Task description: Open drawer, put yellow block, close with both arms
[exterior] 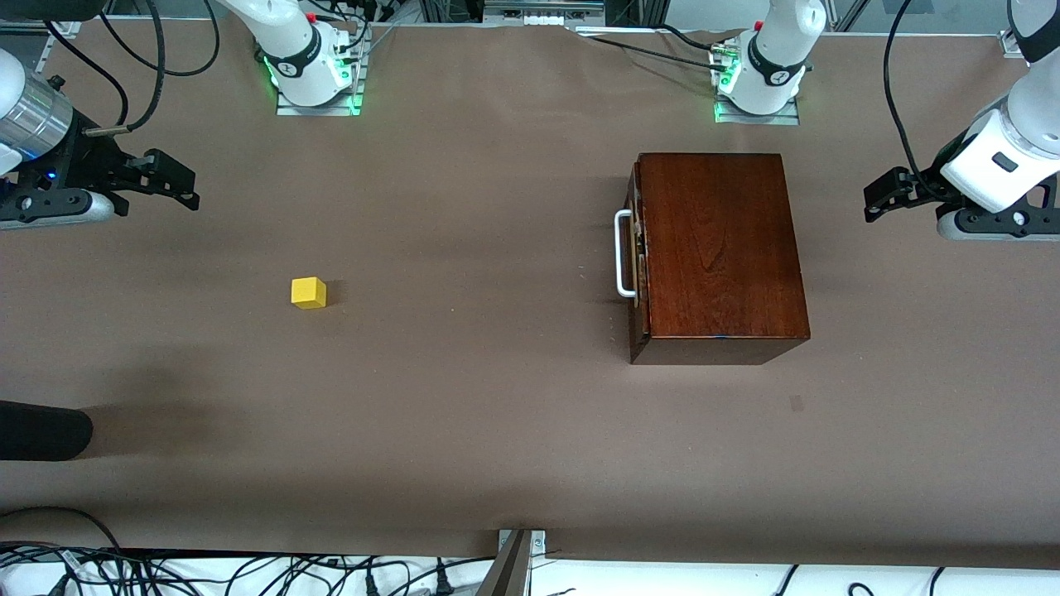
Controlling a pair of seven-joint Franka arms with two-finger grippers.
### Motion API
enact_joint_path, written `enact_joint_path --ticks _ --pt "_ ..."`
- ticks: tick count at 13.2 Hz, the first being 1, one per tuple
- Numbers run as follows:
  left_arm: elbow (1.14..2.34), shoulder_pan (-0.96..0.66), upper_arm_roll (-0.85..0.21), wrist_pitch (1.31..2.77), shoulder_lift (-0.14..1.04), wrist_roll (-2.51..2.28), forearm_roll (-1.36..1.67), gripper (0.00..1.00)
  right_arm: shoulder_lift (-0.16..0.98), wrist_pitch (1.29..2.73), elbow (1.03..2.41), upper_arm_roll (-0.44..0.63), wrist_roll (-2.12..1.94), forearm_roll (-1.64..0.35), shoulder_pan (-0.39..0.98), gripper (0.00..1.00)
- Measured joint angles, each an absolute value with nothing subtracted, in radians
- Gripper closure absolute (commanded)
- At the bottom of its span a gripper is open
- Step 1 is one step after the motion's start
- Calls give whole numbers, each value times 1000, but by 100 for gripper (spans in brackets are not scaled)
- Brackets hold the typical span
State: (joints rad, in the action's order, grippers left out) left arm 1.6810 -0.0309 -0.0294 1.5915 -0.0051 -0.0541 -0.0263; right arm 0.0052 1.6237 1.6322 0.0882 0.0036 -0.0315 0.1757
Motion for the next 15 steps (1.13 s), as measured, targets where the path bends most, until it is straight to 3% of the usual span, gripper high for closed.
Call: enact_joint_path --ticks 4,10,15 --pt "1672 -33 -30 1466 -5 -54 -26 0 5 1624 1632 88 4 -31 176 0" --pt "1650 -55 -79 1449 -5 -54 -25 0 5 1624 1632 88 4 -31 176 0" --pt "1650 -78 -242 1511 43 -120 -5 0 5 1624 1632 88 4 -31 176 0"
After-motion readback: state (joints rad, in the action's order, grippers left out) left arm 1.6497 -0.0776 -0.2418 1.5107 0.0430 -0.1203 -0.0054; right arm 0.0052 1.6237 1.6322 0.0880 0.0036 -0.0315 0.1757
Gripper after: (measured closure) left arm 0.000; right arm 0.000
